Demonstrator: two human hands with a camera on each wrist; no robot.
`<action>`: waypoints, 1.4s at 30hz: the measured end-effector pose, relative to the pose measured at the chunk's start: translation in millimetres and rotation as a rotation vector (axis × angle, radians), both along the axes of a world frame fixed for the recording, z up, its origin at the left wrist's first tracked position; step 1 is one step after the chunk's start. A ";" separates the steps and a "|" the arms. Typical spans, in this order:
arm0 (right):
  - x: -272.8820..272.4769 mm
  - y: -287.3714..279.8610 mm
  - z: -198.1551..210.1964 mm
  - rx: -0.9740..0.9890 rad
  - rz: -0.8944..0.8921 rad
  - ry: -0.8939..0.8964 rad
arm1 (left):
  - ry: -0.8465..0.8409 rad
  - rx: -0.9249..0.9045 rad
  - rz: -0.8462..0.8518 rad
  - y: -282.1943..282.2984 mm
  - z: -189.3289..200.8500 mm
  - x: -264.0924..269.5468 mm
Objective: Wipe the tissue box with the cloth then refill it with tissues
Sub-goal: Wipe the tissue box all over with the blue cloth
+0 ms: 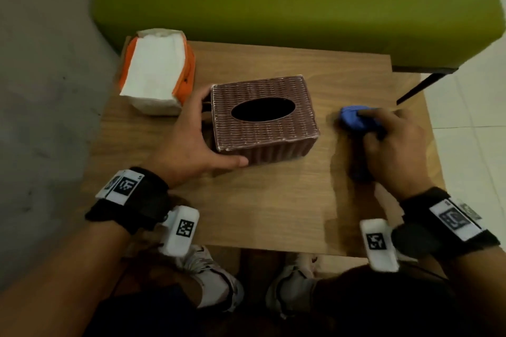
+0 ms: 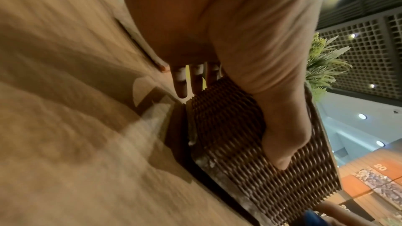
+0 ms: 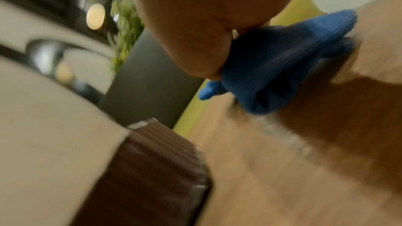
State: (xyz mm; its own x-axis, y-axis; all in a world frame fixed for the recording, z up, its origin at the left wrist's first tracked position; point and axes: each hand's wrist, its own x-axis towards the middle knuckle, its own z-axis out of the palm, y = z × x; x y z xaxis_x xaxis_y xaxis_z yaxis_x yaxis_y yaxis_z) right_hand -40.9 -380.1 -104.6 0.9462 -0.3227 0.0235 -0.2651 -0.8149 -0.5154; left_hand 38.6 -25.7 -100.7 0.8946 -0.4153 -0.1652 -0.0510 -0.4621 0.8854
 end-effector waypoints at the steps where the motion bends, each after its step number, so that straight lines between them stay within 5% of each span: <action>1: -7.0 1.9 8.4 0.037 -0.040 -0.085 | -0.014 -0.014 0.016 -0.7 -0.1 -5.9; 5: -49.8 36.9 44.4 0.128 -0.050 -0.409 | -0.050 -0.040 0.104 -3.1 -3.9 -33.7; 8: -76.2 67.7 51.7 0.141 0.023 -0.469 | -0.043 -0.027 0.142 -9.6 -3.0 -56.6; 16: -83.3 95.5 14.6 0.070 0.097 -0.389 | -0.003 0.029 0.116 -20.6 -0.8 -74.1; 28: -87.8 109.4 19.3 -0.037 0.052 -0.357 | 0.005 -0.014 0.100 -21.7 -5.3 -72.1; 33: -97.9 142.7 22.5 -0.188 0.395 -0.323 | -0.027 -0.042 0.067 -20.5 -9.7 -74.5; 39: -94.4 122.8 22.5 -0.076 0.073 -0.323 | -0.081 -0.016 0.061 -22.8 -12.1 -74.7; 42: -103.8 164.8 23.8 -0.107 0.303 -0.308 | -0.078 -0.062 0.052 -21.1 -16.6 -74.8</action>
